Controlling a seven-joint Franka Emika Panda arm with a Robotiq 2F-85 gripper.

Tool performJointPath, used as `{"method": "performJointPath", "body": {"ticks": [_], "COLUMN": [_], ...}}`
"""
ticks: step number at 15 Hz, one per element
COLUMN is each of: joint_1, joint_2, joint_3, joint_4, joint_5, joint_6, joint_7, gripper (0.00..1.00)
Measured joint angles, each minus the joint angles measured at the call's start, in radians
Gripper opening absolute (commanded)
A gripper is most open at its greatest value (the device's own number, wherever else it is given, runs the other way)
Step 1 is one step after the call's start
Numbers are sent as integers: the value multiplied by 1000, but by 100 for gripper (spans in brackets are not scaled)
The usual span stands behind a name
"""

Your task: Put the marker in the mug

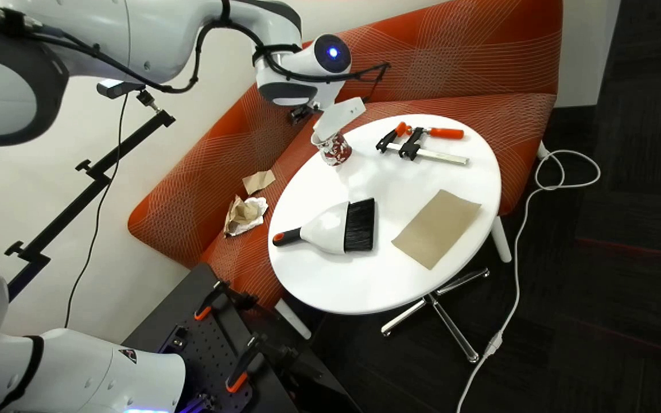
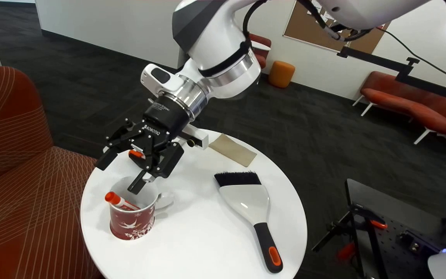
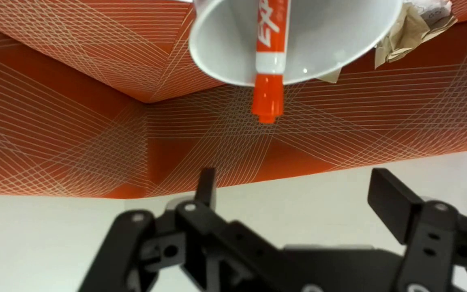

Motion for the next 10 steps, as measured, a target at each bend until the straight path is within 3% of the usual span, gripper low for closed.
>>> {"method": "performJointPath", "body": {"ticks": [10], "joint_1": [23], "joint_2": [-235], "joint_3": [-1], "joint_4": [-175], "joint_5": [-20], "joint_6": [-2], "joint_7": [-35], "gripper": [100]}}
